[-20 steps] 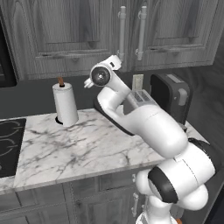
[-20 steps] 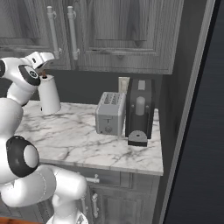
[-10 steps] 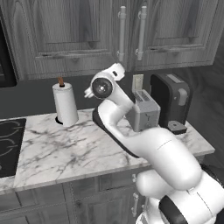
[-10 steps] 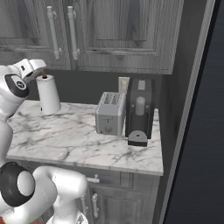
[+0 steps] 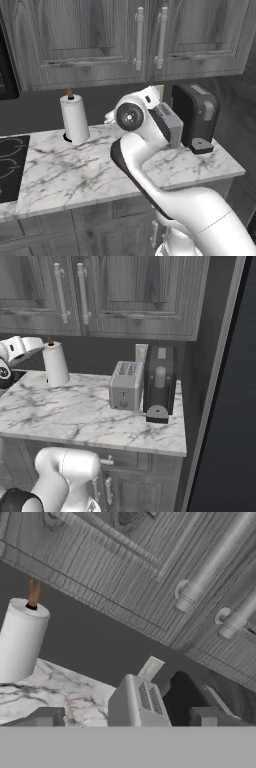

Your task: Close all open cabinet doors.

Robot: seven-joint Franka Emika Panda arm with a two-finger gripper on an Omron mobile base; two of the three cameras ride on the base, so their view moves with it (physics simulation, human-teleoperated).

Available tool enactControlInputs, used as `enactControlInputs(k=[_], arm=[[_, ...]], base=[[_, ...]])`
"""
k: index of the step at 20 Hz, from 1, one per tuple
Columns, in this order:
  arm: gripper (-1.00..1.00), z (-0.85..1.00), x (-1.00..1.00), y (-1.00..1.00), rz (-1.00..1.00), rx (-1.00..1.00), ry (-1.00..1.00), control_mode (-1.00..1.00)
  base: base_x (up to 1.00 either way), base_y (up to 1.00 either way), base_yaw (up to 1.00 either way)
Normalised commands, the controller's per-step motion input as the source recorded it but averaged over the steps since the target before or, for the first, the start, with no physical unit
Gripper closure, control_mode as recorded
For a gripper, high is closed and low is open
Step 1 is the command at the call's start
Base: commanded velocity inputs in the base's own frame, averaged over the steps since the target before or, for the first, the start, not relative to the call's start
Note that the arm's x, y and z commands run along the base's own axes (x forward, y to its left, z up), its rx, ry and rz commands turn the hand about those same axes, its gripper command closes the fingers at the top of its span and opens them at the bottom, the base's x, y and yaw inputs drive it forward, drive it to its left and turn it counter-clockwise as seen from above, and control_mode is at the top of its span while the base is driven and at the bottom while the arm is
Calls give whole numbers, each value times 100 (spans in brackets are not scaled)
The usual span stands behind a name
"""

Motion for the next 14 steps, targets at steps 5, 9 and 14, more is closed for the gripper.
enactControlInputs(k=[5,9,14], arm=[[-100,-1,-94,-55,-3,16,3,-100],[-100,-18,-84,-52,0,20,-2,-100],[-100,-15,-84,-45,1,26,-8,-100]], base=[[0,0,0],[0,0,0],[0,0,0]])
